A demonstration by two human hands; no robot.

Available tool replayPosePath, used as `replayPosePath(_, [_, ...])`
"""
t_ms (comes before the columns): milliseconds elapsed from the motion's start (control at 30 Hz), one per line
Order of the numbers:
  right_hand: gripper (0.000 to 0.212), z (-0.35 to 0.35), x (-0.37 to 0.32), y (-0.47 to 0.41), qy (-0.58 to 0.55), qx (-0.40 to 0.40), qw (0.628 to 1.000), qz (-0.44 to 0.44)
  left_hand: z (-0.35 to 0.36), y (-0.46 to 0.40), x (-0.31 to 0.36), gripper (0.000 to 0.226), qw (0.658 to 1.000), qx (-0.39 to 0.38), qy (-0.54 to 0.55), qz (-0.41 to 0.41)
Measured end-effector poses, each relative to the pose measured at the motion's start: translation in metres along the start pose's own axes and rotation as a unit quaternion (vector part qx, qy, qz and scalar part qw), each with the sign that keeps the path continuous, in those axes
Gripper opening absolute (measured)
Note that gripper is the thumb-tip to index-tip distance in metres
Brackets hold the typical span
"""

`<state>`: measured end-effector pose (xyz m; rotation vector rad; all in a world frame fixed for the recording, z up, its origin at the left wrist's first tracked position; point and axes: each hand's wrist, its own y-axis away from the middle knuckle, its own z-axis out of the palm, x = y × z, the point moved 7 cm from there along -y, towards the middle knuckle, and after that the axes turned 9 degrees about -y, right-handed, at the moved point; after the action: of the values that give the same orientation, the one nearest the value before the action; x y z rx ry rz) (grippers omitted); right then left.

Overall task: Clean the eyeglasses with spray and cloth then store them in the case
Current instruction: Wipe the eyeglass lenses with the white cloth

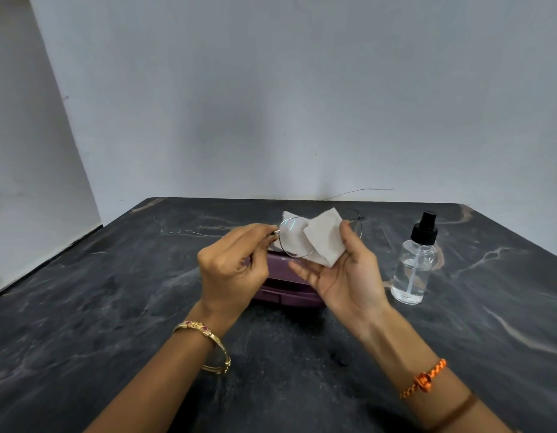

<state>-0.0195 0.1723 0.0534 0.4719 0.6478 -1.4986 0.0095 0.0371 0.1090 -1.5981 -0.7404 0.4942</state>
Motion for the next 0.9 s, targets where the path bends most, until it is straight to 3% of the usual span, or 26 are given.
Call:
replayPosePath(367, [0.031,0.001,-0.005,-0.003,0.045,-0.027,0.998,-0.023,0.010,0.007,0.014,0.020,0.997,-0.043,0.019,0.063])
replayPosePath(533, [0.018,0.004,-0.005,0.000,0.088,-0.034,0.995,-0.043,0.009,0.005,0.009,0.021,0.997,-0.044,0.012,0.059])
replayPosePath(900, [0.018,0.005,0.001,0.003,0.109,-0.014,0.994,-0.011,0.003,0.001,0.010,0.022,0.998,-0.025,0.003,0.057])
